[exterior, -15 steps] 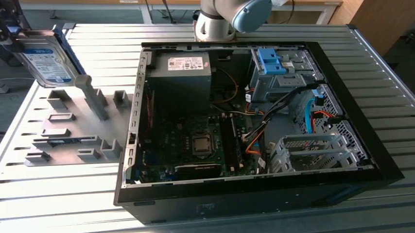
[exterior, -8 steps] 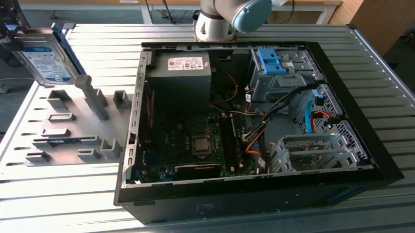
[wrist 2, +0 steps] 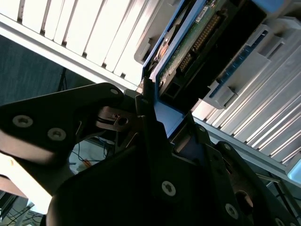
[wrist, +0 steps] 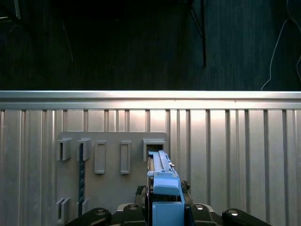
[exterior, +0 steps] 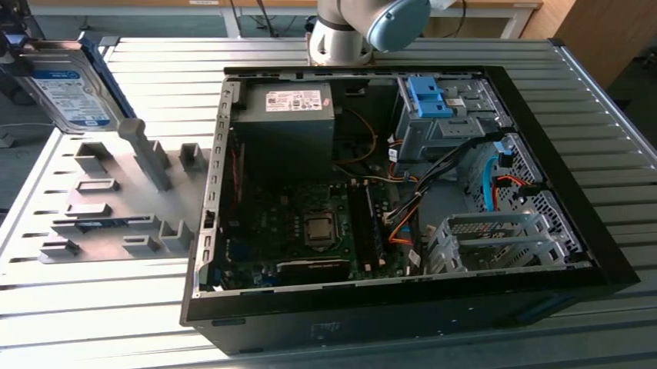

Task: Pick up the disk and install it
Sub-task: 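Pick up the disk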

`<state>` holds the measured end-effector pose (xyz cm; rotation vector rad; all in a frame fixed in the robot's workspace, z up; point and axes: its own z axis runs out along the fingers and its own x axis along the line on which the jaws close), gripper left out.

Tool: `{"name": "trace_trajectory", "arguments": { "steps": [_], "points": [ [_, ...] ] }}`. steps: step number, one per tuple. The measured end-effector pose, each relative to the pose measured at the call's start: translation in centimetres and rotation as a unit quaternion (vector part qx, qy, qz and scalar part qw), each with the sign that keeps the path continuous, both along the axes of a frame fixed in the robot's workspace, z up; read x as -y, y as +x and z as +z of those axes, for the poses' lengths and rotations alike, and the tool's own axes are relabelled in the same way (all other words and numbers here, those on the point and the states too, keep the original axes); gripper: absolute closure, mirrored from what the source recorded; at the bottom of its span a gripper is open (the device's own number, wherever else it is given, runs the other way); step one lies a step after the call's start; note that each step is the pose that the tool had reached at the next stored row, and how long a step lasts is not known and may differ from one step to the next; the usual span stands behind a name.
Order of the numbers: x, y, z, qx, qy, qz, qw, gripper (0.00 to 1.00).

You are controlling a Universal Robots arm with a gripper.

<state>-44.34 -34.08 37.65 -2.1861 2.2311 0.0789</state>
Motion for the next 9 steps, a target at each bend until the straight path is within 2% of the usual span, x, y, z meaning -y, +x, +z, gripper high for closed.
{"name": "trace_trajectory", "arguments": {
  "steps": [9],
  "points": [
    [0.0,0.0,0.63,0.0,0.0,0.0,1.0,0.64]
  ]
}}
